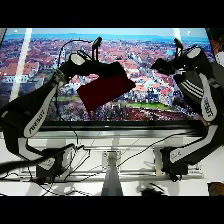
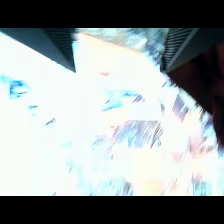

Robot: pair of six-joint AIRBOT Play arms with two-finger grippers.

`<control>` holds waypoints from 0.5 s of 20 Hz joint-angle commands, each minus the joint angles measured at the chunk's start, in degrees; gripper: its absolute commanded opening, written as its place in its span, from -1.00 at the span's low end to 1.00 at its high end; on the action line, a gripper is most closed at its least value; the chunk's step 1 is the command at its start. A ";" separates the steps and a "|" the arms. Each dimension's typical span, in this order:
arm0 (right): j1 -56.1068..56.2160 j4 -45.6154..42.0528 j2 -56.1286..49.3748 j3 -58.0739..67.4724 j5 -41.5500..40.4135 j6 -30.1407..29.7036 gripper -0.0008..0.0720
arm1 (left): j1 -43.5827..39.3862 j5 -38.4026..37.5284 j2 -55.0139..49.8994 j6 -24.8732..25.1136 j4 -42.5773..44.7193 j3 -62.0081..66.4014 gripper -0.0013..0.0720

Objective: Fold the clothes and pants, and hang the long-sleeved shirts on hangers.

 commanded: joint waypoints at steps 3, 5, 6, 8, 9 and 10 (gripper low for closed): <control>6.25 16.22 -9.75 0.02 6.93 -4.24 0.92 | 5.75 -4.37 1.11 2.21 2.84 0.04 0.98; 11.50 17.59 -11.41 0.02 5.55 -1.81 0.91 | 9.14 -7.91 1.60 4.52 2.84 0.09 0.98; 14.34 17.68 -11.89 0.02 4.72 -1.44 0.91 | 11.08 -9.62 1.99 4.52 2.84 0.09 0.98; 19.45 17.81 -12.39 0.26 2.91 -1.51 0.73 | 14.82 -12.22 3.23 4.50 2.82 0.09 0.98; 21.77 17.42 -12.41 0.90 1.95 -2.45 0.72 | 16.61 -13.42 4.15 4.50 2.82 0.09 0.95; 23.63 16.98 -12.41 1.70 1.20 -4.85 0.70 | 18.10 -14.49 5.11 4.50 2.82 0.09 0.95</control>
